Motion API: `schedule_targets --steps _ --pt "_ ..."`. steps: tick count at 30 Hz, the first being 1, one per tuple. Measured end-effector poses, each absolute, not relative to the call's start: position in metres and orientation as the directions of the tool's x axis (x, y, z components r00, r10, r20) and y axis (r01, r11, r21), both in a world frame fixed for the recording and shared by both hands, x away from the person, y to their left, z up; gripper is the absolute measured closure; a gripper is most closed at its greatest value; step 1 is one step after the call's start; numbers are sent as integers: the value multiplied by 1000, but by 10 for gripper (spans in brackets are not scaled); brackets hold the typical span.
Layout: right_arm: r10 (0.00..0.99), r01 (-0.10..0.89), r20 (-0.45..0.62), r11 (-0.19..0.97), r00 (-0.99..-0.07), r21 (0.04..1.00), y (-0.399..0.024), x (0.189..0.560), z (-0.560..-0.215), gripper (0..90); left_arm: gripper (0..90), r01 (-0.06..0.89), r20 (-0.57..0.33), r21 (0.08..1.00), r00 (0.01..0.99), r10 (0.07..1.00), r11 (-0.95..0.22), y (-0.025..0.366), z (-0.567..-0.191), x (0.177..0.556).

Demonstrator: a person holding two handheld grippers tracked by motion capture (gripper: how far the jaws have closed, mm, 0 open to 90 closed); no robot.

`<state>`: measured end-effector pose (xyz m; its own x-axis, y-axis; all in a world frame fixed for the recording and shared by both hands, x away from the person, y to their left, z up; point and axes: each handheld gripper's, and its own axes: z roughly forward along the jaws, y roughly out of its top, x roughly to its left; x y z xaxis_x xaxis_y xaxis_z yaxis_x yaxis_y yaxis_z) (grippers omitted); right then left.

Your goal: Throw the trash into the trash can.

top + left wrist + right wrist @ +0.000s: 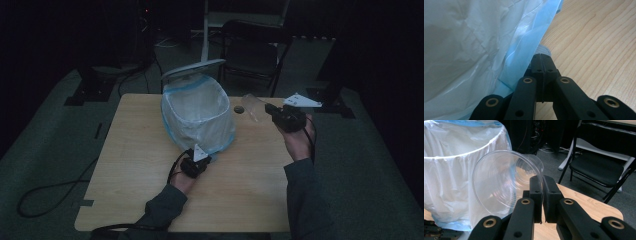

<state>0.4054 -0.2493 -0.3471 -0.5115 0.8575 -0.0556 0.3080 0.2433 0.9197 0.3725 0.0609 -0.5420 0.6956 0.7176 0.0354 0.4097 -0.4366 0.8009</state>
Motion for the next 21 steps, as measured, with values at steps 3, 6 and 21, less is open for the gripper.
schedule_targets --steps 3,6,21 --pt "854 301 -56 243 -518 922 -246 406 -344 870 900 410 35 800 696 717 -438 61 -542 373" --pt "850 296 -56 244 -524 924 -244 406 -341 870 900 410 35 800 696 717 -438 61 -542 373" --pt "832 264 -59 241 -551 934 -232 407 -329 870 900 414 30 799 697 716 -436 61 -542 372"
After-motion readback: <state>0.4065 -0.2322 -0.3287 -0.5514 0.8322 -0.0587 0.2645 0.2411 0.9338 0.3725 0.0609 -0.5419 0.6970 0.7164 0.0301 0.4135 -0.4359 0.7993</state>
